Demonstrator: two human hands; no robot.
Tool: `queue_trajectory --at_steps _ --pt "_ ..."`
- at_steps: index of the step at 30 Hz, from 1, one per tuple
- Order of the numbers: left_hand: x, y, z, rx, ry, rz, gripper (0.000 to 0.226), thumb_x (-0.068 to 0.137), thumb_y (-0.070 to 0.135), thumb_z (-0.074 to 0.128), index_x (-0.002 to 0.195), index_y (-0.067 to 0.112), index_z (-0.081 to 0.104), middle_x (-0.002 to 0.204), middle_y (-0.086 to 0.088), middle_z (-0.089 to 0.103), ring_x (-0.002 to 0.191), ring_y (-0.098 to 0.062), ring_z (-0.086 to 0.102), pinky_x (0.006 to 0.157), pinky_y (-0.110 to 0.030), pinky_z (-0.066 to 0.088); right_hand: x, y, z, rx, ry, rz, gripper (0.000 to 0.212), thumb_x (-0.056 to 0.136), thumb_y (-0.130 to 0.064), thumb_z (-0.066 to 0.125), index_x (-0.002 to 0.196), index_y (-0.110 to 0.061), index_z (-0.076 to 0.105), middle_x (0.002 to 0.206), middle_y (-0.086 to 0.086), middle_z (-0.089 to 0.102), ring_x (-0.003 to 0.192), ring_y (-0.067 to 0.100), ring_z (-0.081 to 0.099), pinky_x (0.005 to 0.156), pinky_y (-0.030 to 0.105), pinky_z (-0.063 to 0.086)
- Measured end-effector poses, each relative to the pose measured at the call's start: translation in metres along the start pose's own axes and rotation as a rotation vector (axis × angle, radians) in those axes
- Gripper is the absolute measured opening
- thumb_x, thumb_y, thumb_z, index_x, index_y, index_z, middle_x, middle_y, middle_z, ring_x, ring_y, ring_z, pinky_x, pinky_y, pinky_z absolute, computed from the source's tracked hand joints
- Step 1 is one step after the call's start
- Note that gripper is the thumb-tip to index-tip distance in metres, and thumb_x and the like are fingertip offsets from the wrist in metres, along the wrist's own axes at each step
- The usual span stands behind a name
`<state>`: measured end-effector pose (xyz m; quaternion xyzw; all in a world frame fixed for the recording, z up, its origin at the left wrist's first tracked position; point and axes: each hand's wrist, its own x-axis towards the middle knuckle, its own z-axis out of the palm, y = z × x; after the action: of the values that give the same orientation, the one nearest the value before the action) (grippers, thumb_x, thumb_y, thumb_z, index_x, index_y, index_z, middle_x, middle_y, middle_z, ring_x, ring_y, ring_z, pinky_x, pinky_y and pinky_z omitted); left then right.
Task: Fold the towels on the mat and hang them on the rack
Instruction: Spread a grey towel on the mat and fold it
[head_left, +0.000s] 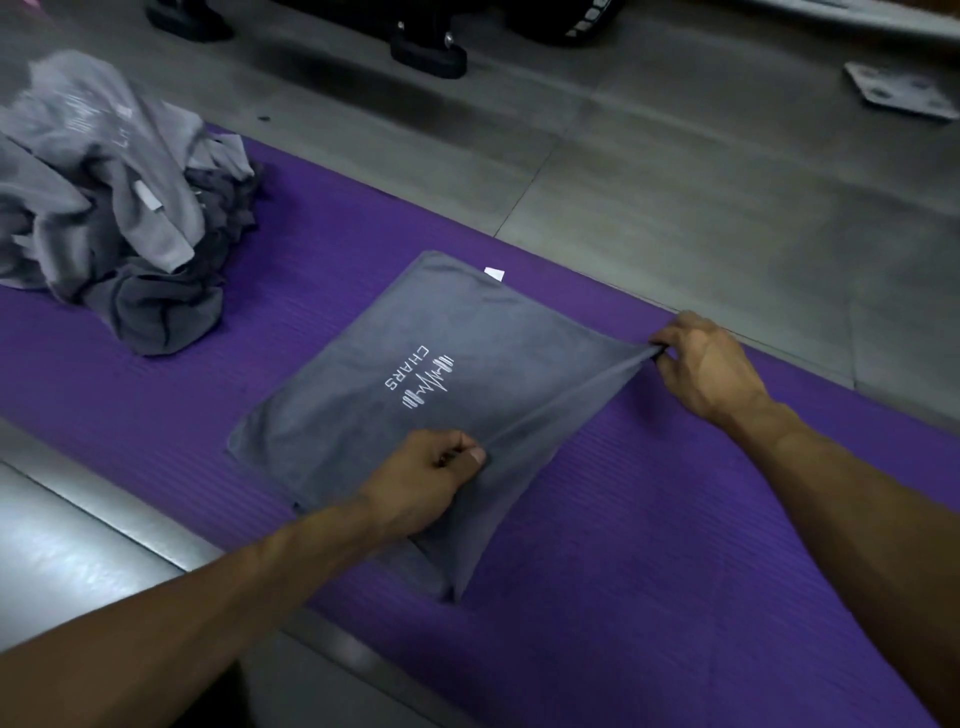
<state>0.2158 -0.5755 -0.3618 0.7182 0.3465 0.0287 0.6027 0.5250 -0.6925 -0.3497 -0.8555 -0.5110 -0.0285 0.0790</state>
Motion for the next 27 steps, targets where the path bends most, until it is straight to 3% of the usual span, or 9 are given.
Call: queue_trajectory --at_steps 4,8,10,15,22,27 --pt "0.001 -0.021 -0.048 0.281 0.165 0.076 0.027 0.097 0.025 0.054 0.071 0.020 0.056 0.066 0.002 0.056 0.062 -0.013 0.051 0.064 -0.029 0.040 0.040 -0.049 0.012 0.060 0.006 0.002 0.022 0.082 -0.006 0.056 0.097 0.001 0.070 0.099 0.019 0.060 0.096 0.039 0.056 0.082 0.043 0.051" --pt "-0.003 -0.038 -0.089 0.595 0.333 0.173 0.017 0.099 0.024 0.050 0.088 0.015 0.060 0.087 -0.007 0.070 0.088 -0.030 0.062 0.075 -0.033 0.038 0.085 -0.098 0.028 0.075 0.006 -0.047 0.025 0.081 -0.013 0.056 0.094 0.004 0.070 0.099 0.022 0.060 0.096 0.040 0.055 0.080 0.041 0.049" --pt "0.000 -0.046 -0.111 0.673 0.369 0.155 0.018 0.099 0.027 0.048 0.095 0.015 0.060 0.092 -0.007 0.070 0.091 -0.032 0.062 0.077 -0.035 0.041 0.106 -0.119 0.037 0.062 -0.015 -0.081 0.027 0.083 -0.016 0.055 0.097 0.002 0.070 0.103 0.021 0.059 0.099 0.039 0.053 0.080 0.041 0.049" --pt "0.020 -0.075 -0.151 0.773 0.399 0.074 0.021 0.098 0.034 0.045 0.096 0.016 0.055 0.089 -0.011 0.068 0.086 -0.036 0.063 0.074 -0.040 0.048 0.159 -0.156 0.059 -0.025 -0.085 -0.223 0.032 0.086 -0.018 0.051 0.105 0.002 0.067 0.110 0.021 0.055 0.109 0.039 0.048 0.089 0.045 0.047" --pt "0.050 -0.099 -0.171 0.833 0.360 -0.060 0.023 0.100 0.035 0.040 0.104 0.017 0.053 0.096 -0.012 0.066 0.093 -0.036 0.062 0.072 -0.038 0.042 0.216 -0.198 0.100 -0.042 -0.159 -0.216 0.034 0.090 -0.017 0.049 0.117 -0.001 0.060 0.115 0.018 0.053 0.110 0.037 0.047 0.088 0.042 0.041" --pt "0.055 -0.108 -0.181 0.794 0.304 -0.102 0.022 0.099 0.035 0.040 0.104 0.017 0.052 0.097 -0.011 0.068 0.095 -0.035 0.062 0.075 -0.038 0.043 0.236 -0.208 0.119 -0.097 -0.168 -0.274 0.033 0.088 -0.018 0.051 0.114 0.001 0.061 0.113 0.021 0.055 0.105 0.038 0.049 0.088 0.042 0.041"
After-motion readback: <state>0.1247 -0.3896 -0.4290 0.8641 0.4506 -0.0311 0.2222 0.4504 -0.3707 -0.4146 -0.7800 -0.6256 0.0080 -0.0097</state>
